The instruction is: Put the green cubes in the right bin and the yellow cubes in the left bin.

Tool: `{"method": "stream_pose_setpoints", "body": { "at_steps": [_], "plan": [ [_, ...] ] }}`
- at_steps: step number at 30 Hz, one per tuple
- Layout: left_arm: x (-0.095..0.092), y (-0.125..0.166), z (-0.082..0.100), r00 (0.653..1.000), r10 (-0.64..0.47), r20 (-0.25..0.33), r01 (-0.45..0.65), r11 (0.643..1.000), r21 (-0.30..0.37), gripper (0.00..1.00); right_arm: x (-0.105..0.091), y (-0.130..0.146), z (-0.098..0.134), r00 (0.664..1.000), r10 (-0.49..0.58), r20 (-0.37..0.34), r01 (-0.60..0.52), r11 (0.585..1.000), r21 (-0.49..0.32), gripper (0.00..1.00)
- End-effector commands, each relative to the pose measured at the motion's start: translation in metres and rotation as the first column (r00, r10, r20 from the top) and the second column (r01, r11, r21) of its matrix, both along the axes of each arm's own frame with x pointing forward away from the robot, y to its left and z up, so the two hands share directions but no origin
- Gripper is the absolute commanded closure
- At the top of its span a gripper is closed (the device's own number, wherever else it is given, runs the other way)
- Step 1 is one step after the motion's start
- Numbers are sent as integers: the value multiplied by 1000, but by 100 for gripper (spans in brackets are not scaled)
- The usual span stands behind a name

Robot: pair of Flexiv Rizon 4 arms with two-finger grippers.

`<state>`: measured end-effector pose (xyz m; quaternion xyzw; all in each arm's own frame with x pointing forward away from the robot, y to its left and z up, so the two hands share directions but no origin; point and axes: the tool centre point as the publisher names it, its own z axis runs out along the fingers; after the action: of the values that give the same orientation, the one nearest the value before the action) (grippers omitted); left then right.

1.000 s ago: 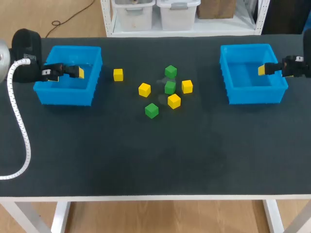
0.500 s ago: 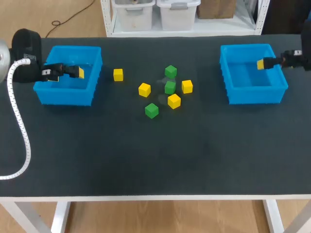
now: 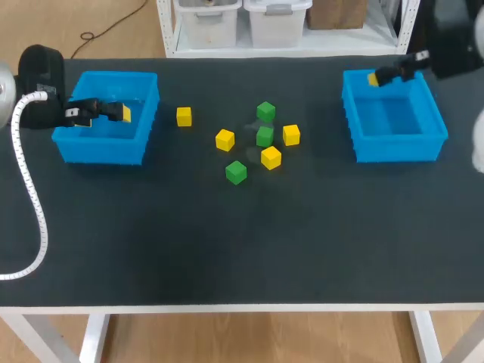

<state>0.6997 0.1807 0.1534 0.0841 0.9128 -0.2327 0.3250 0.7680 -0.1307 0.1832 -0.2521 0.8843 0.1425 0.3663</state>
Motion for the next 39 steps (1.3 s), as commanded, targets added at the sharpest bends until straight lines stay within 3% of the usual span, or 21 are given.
{"method": "stream_pose_setpoints", "body": {
  "at_steps": [1, 10, 17, 21, 31, 39],
  "plan": [
    [0, 3, -3, 1000, -9, 9, 9, 1000, -13, 0, 41, 23, -5, 996, 80, -38, -80, 997, -5, 0],
    [0, 3, -3, 1000, -9, 9, 9, 1000, -13, 0, 85, 63, -19, 959, 275, -72, -280, 958, -68, 0],
    [0, 3, -3, 1000, -9, 9, 9, 1000, -13, 0, 134, 91, -34, 935, 340, -100, -354, 916, -188, 0],
    [0, 3, -3, 1000, -9, 9, 9, 1000, -13, 0, 152, 107, -41, 926, 360, -117, -377, 900, -218, 0],
    [0, 3, -3, 1000, -9, 9, 9, 1000, -13, 0, 158, 149, -76, 896, 410, -171, -444, 852, -279, 0],
    [0, 3, -3, 1000, -9, 9, 9, 1000, -13, 0, 160, 168, -116, 905, 378, -195, -424, 836, -347, 0]
  ]
}}
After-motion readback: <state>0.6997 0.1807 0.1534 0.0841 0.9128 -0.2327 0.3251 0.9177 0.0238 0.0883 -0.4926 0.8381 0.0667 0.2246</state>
